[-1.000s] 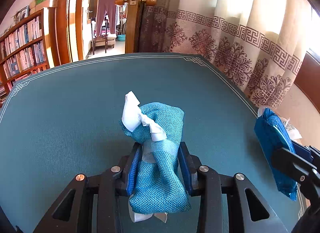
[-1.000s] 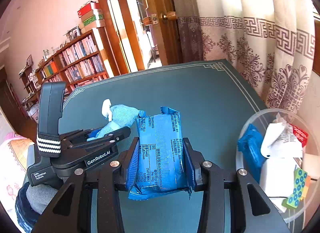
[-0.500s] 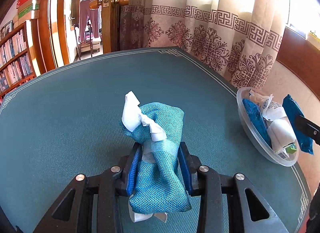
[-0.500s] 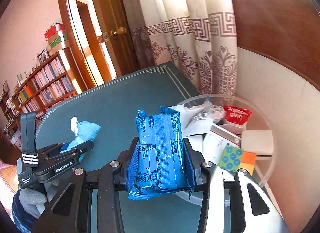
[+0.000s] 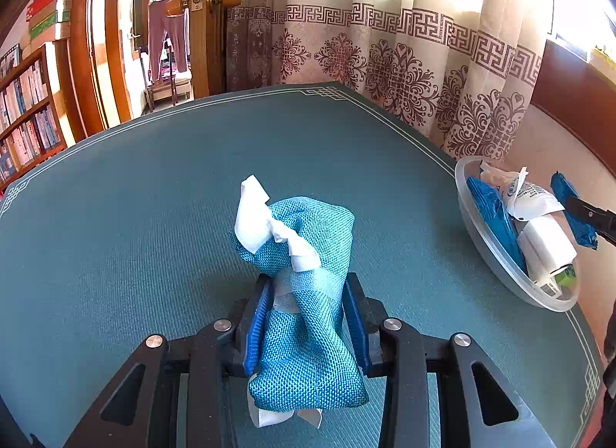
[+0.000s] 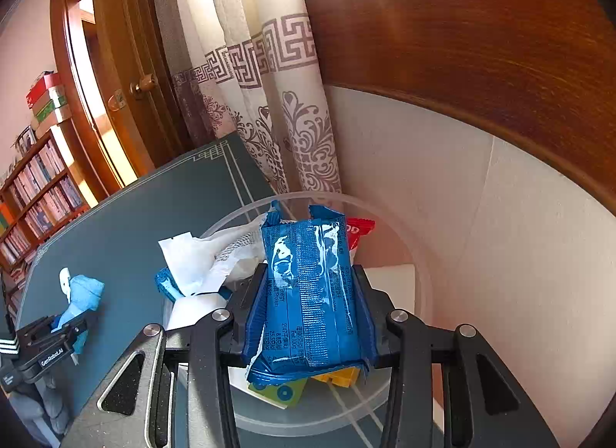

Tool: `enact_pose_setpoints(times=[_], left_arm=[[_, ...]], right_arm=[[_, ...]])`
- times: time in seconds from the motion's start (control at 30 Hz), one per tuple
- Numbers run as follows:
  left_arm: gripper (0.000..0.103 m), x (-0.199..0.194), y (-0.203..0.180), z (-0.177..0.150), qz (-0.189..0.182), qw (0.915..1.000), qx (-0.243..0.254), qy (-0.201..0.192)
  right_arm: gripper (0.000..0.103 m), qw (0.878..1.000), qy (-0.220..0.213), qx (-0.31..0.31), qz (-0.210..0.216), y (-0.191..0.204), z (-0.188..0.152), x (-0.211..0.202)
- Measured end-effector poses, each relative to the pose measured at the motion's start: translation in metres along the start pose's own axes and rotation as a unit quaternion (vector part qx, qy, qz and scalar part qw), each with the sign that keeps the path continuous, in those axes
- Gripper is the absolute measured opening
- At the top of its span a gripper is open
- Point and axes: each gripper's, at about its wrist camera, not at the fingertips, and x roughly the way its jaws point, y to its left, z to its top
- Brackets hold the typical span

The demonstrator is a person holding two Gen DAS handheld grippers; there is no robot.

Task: Organize objects
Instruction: 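Carry the blue packet into the bowl and release it with the right gripper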

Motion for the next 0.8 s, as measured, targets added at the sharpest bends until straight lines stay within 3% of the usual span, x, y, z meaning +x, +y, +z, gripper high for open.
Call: enact_pose_setpoints(times=[0.33,0.57,0.8], left_arm=[[0.039,0.002,0.0,0.0,0.004,1.0,0.001,0.001],[0.039,-0.003,-0.005,0.0,0.003,1.0,-0.001,-0.003],[0.039,-0.016,-0.038,-0.002,-0.036,0.9994,0.002,0.0]], right_arm=[[0.044,1.0,0.014,-0.001,-0.015,-0.01,0.005,0.024],[0.045,1.0,-0.007,-0.012,-0.01,-0.009,-0.004,-0.006],[0.045,0.999,-0.019,-0.027,0.001,-0.01,-0.026,-0.042]])
